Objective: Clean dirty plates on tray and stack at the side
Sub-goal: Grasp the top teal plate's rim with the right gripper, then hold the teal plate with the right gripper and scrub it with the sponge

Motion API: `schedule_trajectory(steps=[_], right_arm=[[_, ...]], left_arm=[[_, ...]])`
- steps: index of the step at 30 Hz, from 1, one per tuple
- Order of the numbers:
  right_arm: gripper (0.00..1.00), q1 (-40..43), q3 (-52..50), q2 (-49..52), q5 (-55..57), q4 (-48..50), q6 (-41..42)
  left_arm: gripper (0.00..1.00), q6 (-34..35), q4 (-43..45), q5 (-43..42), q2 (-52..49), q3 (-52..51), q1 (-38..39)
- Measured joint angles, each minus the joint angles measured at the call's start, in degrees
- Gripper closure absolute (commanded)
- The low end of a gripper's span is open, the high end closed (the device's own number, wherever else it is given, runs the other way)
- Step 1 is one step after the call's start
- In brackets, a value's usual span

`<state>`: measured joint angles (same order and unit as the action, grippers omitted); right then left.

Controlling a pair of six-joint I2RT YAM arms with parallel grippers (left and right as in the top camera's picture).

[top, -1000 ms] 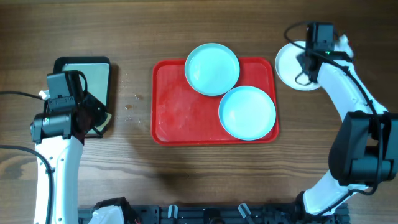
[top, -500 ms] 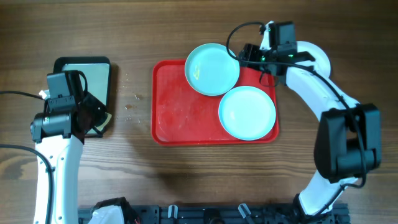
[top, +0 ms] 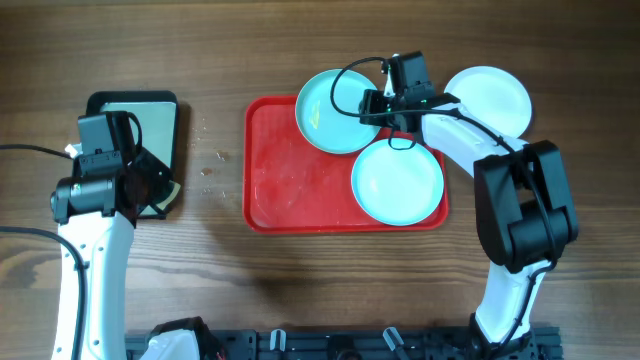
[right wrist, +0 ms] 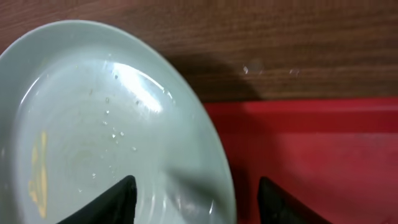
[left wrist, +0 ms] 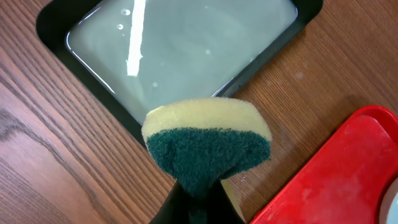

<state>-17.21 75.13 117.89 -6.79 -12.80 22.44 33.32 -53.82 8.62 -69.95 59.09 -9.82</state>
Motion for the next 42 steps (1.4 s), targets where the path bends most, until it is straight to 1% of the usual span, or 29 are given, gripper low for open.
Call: schedule_trajectory(steps=[1, 3, 4, 10, 13, 16, 18, 19, 20, 24, 27, 31, 36, 42], right_arm=[[0.59, 0.0, 0.0, 0.0, 0.5, 0.3, -0.7], [0.81, 0.0, 0.0, 0.0, 0.9, 0.8, -1.4], [0.85, 0.0, 0.0, 0.0, 1.1, 1.1, -1.6], [0.86, -0.1, 0.0, 0.0, 1.5, 1.2, -2.2], [0.81, -0.5, 0.0, 0.0, 1.5, 1.1, -2.2], [0.81, -1.4, 0.0, 0.0, 1.7, 1.1, -2.2], [0.84, -2.3, 0.0, 0.4, 1.7, 1.1, -2.2], [0.88, -2.5, 0.0, 0.7, 1.7, 1.1, -2.2], [0.96, -2.6, 0.0, 1.0, 1.7, 1.2, -2.3], [0.96, -2.6, 0.2, 1.5, 1.3, 2.4, -2.5], [0.96, -2.7, 0.2, 1.5, -1.0, 2.3, -3.3], [0.96, -4.1, 0.2, 1.5, -4.9, -0.3, -5.5], [0.96, -6.8, 0.2, 1.5, -6.8, -4.2, -7.9], [0.96, -7.8, 0.7, 1.5, -7.9, -6.7, -8.4]], left_arm=[[0.96, 0.0, 0.0, 0.0, 0.0, 0.0, 0.0], [0.96, 0.0, 0.0, 0.0, 0.0, 0.0, 0.0], [0.96, 0.0, 0.0, -0.2, 0.0, 0.0, 0.0], [0.96, 0.0, 0.0, -1.4, 0.0, 0.0, 0.0], [0.96, 0.0, 0.0, -2.6, 0.0, 0.0, 0.0], [0.96, 0.0, 0.2, -3.9, 0.0, 0.0, 0.0], [0.96, 0.0, 0.2, -4.3, 0.0, 0.0, 0.0], [0.96, 0.0, 0.2, -4.3, 0.0, 0.0, 0.0], [0.96, 0.0, 0.2, -4.3, 0.0, 0.0, 0.0], [0.96, -0.4, 0.5, -6.2, 0.0, 0.0, 0.0], [0.96, -4.1, 2.4, -11.7, 0.0, 0.0, 0.3], [0.96, -7.3, 3.9, -17.7, 0.0, 0.0, 4.0], [0.96, -7.9, 5.3, -19.9, -0.4, 0.0, 9.7], [0.96, -6.0, 9.7, -20.5, -5.4, 0.0, 16.0]])
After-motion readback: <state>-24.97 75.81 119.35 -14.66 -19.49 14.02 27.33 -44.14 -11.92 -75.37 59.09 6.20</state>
